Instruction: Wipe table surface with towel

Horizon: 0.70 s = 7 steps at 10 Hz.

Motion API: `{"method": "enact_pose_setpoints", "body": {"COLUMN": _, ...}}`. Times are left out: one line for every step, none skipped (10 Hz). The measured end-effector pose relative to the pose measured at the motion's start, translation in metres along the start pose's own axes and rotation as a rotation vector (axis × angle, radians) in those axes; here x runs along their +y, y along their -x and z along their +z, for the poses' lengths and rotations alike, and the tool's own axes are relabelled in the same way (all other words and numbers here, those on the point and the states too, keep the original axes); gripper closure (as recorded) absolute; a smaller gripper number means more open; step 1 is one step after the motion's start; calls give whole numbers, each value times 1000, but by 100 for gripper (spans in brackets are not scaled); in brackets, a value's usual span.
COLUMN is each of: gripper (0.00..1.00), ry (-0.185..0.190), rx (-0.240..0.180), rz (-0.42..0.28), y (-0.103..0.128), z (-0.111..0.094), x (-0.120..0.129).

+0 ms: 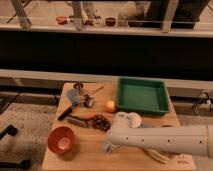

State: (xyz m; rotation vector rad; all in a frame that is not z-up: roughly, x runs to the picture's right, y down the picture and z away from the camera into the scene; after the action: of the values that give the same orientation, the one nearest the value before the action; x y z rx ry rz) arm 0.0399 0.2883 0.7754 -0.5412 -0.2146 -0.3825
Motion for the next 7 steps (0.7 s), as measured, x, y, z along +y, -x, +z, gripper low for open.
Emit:
{"method": "enact_pose_setpoints", "body": {"gripper": 100, "ry": 4, "rx": 5, "rz": 13, "y": -6, "z": 2, "x": -1}}
{"method": "enact_pose_setpoints", "body": {"gripper": 100, "ry": 8, "rx": 11, "rz": 30, "y": -14, "z": 5, "x": -2}}
{"method": "enact_pose_setpoints", "body": {"gripper": 100, "ry": 10, "rx": 13, "rz": 43, "y": -21, "z": 6, "x": -3}}
{"method": "enact_pose_setpoints", "body": {"gripper": 100, "ry": 10, "rx": 15, "rz": 53, "y": -28, "z": 6, "x": -4}}
{"method": "enact_pose_setpoints", "body": {"gripper": 100, "ry": 10, "rx": 20, "rz": 68, "y": -38, "z": 5, "x": -5}}
{"method": "enact_pose_setpoints", "body": {"gripper": 100, "ry": 9, "rx": 23, "rz": 79, "y": -47, "z": 5, "x": -4}}
{"method": "enact_pose_setpoints", "body": {"gripper": 100, "ry": 9, "rx": 26, "rz": 92, "y": -58, "z": 4, "x": -3}}
